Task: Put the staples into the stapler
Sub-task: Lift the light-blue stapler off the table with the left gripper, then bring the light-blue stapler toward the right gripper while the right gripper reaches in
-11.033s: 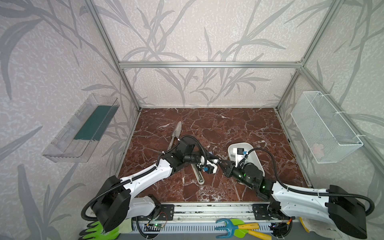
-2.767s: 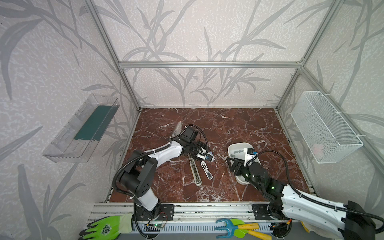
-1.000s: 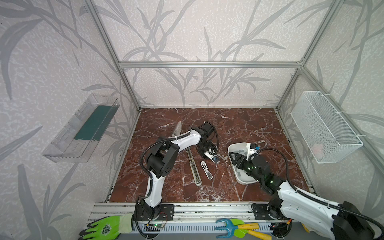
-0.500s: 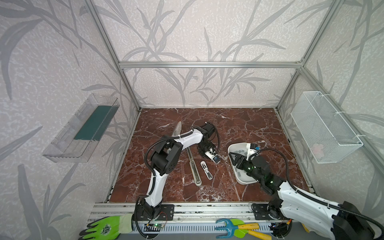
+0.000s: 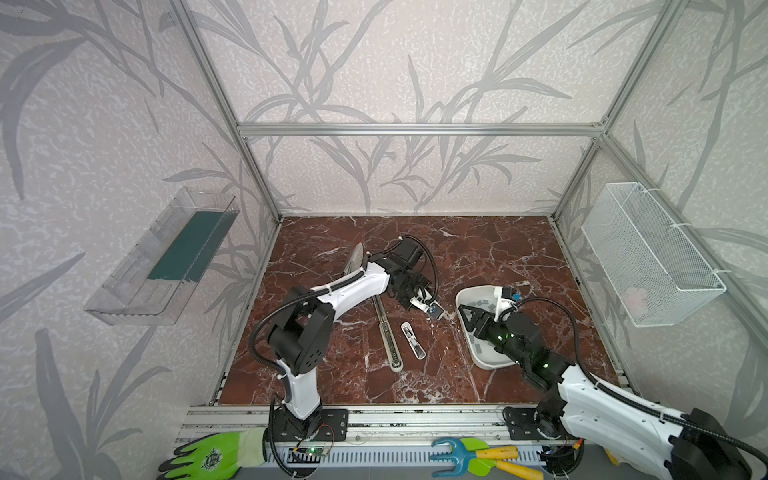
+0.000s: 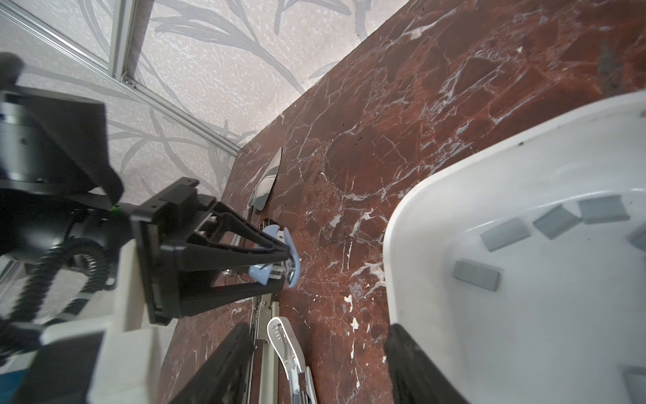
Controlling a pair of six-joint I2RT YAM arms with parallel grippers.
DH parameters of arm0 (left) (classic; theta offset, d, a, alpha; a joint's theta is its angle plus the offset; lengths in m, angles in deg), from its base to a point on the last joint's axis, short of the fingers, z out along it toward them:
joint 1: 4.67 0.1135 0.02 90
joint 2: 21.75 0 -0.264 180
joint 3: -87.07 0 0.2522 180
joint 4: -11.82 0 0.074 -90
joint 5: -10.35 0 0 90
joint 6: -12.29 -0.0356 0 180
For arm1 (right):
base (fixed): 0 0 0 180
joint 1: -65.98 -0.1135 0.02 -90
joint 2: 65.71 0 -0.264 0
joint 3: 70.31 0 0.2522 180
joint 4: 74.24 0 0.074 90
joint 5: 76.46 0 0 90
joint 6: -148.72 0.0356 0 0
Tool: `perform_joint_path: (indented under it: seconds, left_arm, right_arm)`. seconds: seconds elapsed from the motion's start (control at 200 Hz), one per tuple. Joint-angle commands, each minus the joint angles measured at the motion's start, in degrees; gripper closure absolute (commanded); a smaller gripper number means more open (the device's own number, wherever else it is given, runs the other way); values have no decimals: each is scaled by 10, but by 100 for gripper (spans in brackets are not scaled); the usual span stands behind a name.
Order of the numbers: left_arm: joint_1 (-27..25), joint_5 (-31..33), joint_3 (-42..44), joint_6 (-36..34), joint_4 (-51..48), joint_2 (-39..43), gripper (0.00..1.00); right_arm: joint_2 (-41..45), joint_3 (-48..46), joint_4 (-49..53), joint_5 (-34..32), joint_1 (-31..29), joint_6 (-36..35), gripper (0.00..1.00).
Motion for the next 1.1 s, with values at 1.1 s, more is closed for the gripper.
perform_joint_path:
  seconds: [1.1]
  left_arm:
    - [-72,-18,314,302,309,311,100]
  right_arm:
    - [-23,2,-127,115,-97,11,56]
